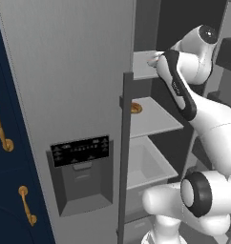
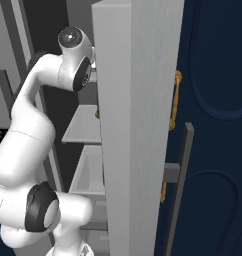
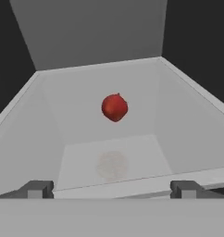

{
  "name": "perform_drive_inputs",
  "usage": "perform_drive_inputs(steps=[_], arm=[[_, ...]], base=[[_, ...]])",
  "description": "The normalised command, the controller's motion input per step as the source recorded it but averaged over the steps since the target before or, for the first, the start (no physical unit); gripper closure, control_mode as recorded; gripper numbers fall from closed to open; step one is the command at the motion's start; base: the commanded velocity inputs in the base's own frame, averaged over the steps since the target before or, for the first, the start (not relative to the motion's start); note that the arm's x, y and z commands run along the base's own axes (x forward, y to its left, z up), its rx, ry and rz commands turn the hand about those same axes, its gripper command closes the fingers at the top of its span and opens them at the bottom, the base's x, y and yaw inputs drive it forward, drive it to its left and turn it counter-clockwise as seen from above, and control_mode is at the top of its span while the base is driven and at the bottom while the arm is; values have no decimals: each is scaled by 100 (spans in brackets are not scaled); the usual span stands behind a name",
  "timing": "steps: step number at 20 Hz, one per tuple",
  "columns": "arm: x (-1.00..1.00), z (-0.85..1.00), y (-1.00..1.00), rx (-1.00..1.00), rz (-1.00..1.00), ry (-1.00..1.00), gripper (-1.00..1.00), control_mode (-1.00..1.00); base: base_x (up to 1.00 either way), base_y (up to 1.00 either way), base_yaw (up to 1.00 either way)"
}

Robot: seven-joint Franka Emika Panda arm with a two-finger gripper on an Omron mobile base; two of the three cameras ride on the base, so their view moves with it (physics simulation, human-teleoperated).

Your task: Take the strawberry from the fridge and place it on top of the pancake, located on the dining counter.

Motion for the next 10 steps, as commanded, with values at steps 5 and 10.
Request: perform_drive_inputs(steps=[5,10], arm=[[70,0,0,0,0,3,-100,-100],[54,0,0,0,0,1,-100,-100]], base=[[0,0,0],[0,0,0]])
